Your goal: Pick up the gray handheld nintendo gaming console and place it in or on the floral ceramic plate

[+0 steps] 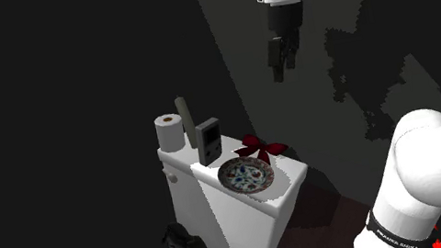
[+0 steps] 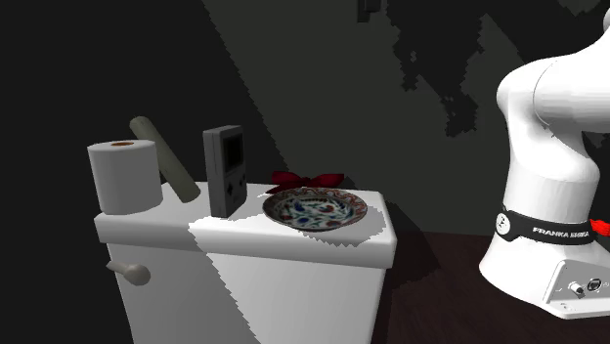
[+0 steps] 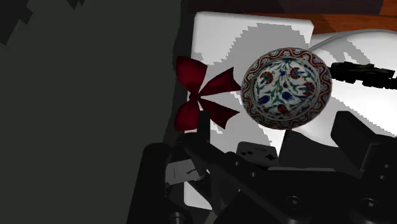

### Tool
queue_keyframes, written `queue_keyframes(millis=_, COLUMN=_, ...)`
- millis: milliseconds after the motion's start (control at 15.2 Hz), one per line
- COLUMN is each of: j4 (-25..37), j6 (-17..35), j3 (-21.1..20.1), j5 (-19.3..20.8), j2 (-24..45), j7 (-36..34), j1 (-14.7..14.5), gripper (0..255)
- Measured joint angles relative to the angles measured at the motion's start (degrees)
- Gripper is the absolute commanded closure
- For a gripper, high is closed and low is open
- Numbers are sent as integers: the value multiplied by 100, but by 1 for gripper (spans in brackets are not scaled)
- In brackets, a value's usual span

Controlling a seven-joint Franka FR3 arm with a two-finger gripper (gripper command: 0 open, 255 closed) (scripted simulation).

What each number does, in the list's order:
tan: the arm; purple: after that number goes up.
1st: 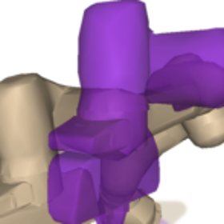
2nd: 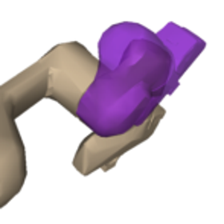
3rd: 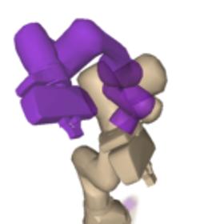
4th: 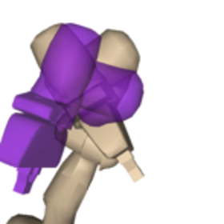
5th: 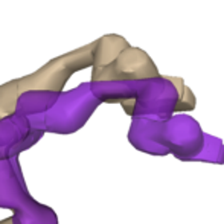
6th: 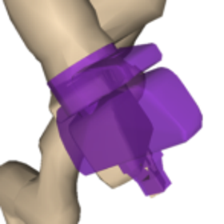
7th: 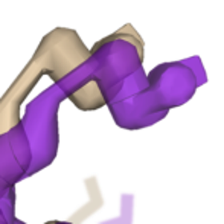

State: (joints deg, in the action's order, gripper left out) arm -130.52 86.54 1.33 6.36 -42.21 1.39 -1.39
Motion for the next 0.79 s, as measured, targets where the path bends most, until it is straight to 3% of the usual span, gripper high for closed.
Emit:
queue_keyframes(millis=264, j4=-68, j6=381, j3=242, j5=96, j2=282, j7=534, j1=-120, gripper=0)
queue_keyframes(millis=792, j4=94, j6=1671, j3=1047, j5=188, j2=1615, j7=2619, j1=-593, gripper=0)
